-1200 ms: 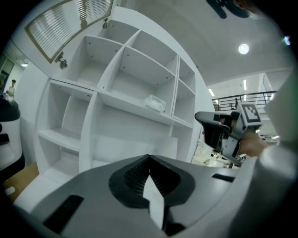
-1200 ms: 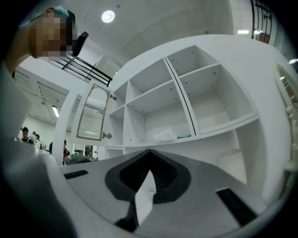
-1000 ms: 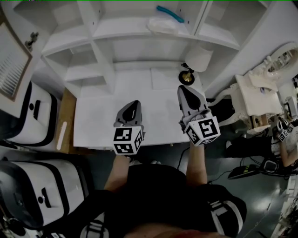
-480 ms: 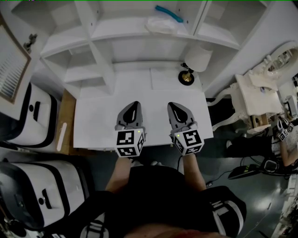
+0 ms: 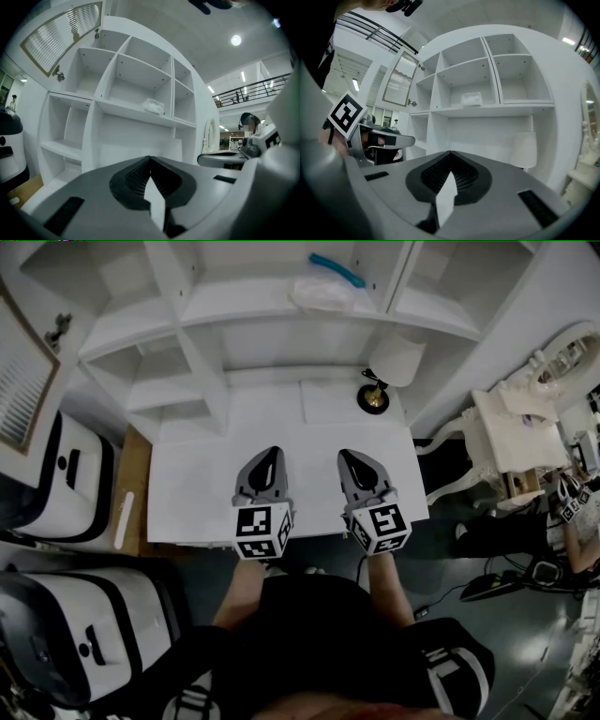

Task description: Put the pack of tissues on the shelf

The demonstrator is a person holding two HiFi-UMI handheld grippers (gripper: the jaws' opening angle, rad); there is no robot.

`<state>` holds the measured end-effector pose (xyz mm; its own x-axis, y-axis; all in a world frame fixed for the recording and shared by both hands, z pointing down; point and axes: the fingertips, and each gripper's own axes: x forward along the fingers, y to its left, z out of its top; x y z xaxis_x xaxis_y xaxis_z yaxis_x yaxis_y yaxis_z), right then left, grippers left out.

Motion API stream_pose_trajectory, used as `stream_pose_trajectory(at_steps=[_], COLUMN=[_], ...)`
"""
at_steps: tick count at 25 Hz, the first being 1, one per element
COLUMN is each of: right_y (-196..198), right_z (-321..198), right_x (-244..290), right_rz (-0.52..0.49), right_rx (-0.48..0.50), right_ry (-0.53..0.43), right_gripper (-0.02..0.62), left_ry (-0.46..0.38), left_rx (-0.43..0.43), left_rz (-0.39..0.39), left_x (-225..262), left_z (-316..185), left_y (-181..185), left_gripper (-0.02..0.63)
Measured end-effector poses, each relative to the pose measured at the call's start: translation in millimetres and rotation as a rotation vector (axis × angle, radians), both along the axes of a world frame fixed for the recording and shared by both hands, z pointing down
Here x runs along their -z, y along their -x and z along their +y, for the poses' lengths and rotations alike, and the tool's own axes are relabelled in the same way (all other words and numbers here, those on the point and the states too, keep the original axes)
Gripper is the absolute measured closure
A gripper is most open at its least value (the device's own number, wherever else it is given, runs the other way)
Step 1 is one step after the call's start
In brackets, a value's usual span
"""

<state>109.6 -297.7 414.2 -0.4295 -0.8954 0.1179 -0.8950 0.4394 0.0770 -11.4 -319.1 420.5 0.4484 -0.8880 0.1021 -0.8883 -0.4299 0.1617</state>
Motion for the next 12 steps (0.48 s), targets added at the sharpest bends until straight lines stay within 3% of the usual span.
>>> stream_pose_trajectory(at_steps=[12], right_y=[1.1], right_z=[-2.9], right_x=[-6.2], right_rz=[-0.003], right_rx=[-0.001], right_ry=[0.020], right_gripper=[0.577], left_ry=[-0.006], left_rx=[-0.003], left_rz=[0.027], left_x=[-2.2], left_z=[-1.6], left_y=[1.9], left_gripper=[0.595])
